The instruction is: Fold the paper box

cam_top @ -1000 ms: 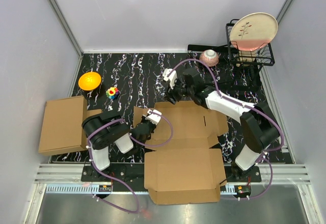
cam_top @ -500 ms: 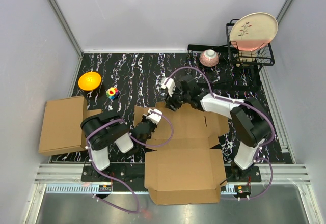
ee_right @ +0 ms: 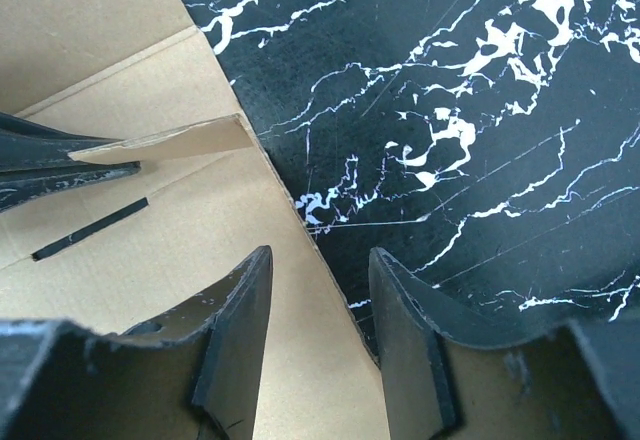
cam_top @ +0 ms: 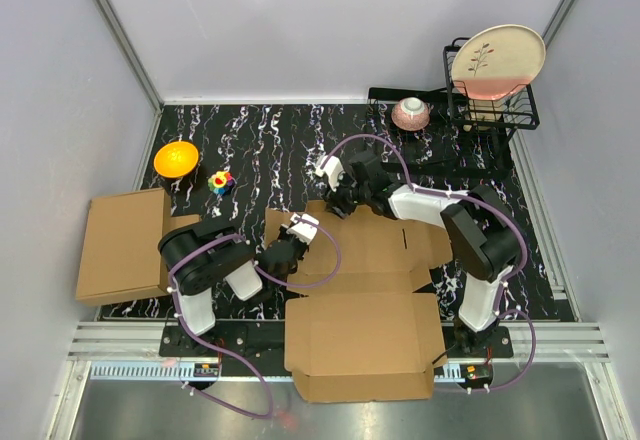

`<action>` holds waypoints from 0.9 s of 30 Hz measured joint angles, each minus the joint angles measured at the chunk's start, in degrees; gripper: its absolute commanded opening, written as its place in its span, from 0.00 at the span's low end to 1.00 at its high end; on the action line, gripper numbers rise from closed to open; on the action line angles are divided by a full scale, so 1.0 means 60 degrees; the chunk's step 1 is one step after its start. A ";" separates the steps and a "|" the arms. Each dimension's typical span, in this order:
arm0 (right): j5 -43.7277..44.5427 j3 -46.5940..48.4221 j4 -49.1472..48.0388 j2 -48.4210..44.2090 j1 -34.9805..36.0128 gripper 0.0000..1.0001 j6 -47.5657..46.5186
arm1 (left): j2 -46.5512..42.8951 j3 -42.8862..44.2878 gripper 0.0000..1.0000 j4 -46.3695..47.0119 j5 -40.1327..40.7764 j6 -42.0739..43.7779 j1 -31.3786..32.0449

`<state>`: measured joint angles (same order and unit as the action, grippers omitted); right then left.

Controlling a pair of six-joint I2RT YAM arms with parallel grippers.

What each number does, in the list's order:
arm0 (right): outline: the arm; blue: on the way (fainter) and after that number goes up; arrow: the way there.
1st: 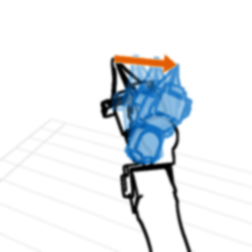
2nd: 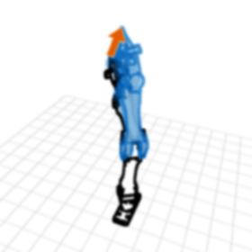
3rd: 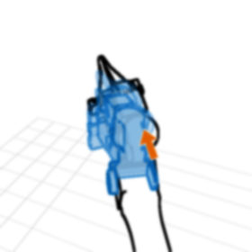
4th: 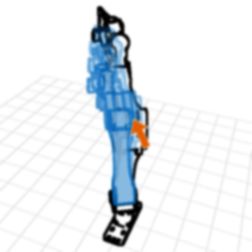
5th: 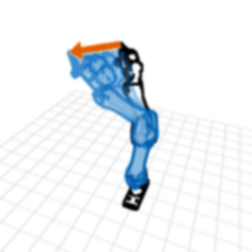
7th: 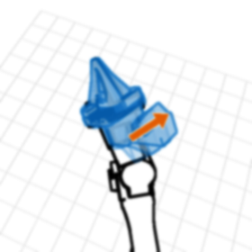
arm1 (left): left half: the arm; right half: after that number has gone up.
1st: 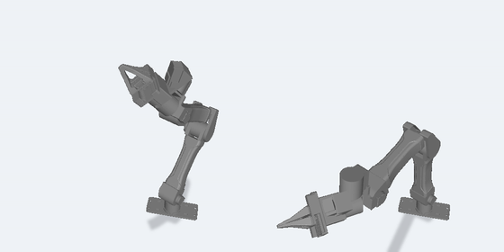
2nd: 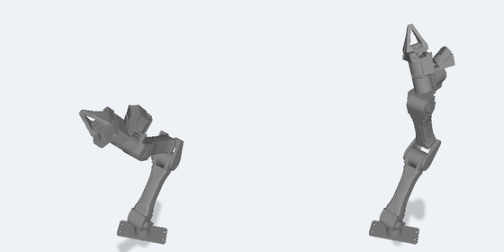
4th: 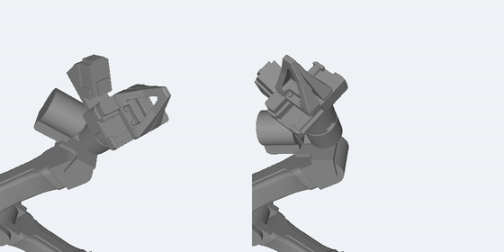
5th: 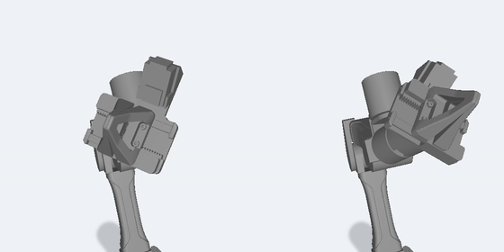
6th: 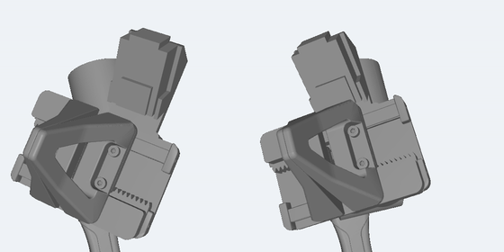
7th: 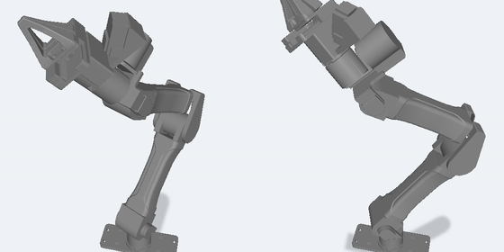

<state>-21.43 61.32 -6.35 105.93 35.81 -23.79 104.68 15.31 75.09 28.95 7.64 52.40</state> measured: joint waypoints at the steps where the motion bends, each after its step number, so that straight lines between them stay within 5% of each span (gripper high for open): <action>1: 0.0015 0.0000 -0.0007 0.0022 0.0000 0.47 0.0000 | 0.0000 0.0000 0.00 -0.0004 0.0000 0.0004 0.0000; 14: 0.0164 0.0011 -0.0164 0.0171 0.0015 0.27 0.0018 | 0.0000 0.0015 0.00 -0.0073 0.0007 0.0007 0.0000; 21: 0.0273 -0.0142 -0.0357 0.0160 0.0095 0.43 0.0080 | -0.0026 0.0018 0.00 -0.0120 0.0011 0.0007 0.0000; 27: 0.0521 -0.0262 -0.0517 0.0149 0.0219 0.34 0.0073 | -0.0069 0.0076 0.00 -0.0280 -0.0011 -0.0036 0.0000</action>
<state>-18.31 59.75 -9.45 106.83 37.12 -23.35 104.27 15.77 73.41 28.88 7.42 52.40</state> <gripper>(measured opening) 0.398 0.005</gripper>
